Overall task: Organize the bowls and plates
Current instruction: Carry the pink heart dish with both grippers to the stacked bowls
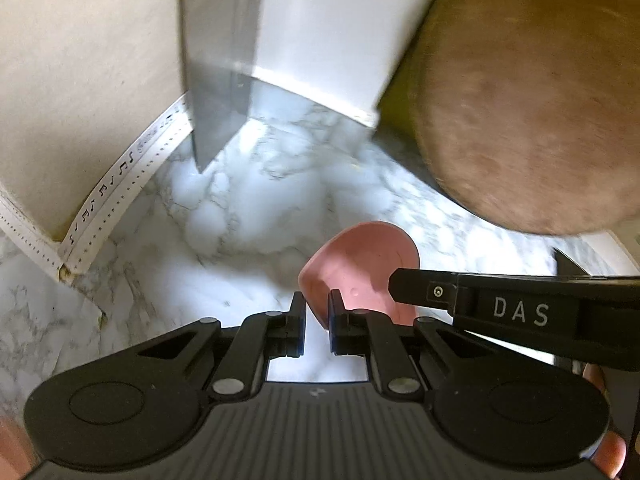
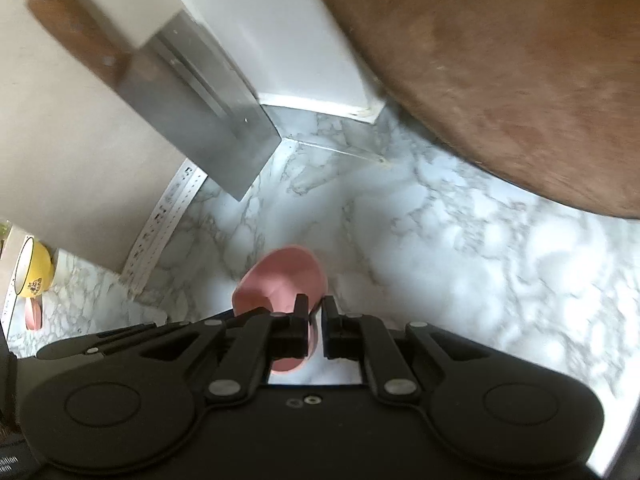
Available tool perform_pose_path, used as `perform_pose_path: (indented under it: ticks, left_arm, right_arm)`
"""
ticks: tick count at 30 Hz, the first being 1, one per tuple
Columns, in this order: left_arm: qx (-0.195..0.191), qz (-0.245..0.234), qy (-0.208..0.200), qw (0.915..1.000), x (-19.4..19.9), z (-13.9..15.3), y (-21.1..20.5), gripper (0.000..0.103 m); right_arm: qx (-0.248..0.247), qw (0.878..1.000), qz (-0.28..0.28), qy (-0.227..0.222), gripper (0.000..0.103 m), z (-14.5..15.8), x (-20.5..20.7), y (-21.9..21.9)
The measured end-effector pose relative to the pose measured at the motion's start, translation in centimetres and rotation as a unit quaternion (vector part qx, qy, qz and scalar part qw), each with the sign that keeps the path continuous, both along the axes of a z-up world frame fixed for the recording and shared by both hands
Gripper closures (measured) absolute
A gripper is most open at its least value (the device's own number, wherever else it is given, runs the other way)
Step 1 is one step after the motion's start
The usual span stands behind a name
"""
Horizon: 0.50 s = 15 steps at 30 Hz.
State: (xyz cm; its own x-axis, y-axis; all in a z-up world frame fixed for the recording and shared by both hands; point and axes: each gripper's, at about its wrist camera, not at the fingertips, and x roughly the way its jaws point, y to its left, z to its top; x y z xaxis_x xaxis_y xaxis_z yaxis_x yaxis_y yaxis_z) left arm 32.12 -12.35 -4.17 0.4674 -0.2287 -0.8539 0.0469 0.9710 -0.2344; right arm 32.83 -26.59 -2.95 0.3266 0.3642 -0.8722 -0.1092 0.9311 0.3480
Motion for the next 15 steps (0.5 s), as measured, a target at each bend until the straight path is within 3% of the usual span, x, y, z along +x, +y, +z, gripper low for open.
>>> perform_pose_path:
  ticks: [8, 15]
  left_arm:
    - [0.0, -0.054, -0.022, 0.9983, -4.6, 3.3, -2.4, 0.093]
    - [-0.001, -0.095, -0.031, 0.995, -8.6, 5.0, -3.9, 0.093]
  right_arm:
    - [0.003, 0.999, -0.018, -0.029, 0.097, 3.9, -6.0, -2.6]
    - [0.0, 0.998, -0.049, -0.039, 0.097, 5.5, -10.8, -4.4]
